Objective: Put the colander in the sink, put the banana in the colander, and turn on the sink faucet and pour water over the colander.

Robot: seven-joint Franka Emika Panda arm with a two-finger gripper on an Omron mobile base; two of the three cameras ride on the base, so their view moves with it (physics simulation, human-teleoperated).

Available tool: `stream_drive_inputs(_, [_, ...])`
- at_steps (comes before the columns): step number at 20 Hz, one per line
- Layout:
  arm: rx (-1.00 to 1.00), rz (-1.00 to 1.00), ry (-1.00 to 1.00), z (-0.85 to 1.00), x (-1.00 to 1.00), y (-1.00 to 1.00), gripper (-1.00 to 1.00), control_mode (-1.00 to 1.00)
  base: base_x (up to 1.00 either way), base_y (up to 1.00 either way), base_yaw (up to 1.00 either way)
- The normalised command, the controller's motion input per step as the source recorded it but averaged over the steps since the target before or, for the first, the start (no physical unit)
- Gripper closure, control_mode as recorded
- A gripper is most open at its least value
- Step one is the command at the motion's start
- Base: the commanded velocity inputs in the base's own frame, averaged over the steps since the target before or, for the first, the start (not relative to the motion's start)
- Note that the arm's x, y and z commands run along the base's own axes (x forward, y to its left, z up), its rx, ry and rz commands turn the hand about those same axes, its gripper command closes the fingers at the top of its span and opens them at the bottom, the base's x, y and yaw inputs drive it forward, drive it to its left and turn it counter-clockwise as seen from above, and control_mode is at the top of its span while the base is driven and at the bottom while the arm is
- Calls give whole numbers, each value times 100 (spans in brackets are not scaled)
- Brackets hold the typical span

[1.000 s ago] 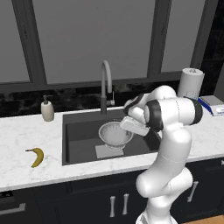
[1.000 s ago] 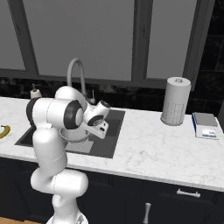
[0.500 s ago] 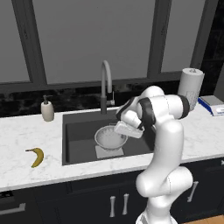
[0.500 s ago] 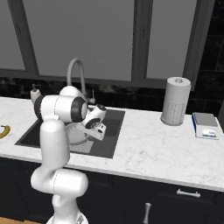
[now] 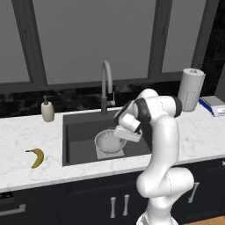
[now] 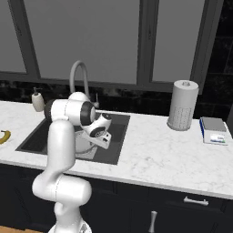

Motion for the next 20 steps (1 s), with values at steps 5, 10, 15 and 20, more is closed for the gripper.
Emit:
stream_drive_inputs(5, [0, 0, 0, -44, 20, 0, 100, -100, 0, 0, 0])
stream_drive_inputs(10, [-1, 0, 0, -36, 17, 0, 100, -100, 0, 0, 0])
stream_drive_inputs(15, [0, 0, 0, 1, 0, 4, -100, -100, 0, 0, 0])
stream_drive_inputs(20, [0, 0, -2, 13, -9, 0, -100, -100, 0, 0, 0])
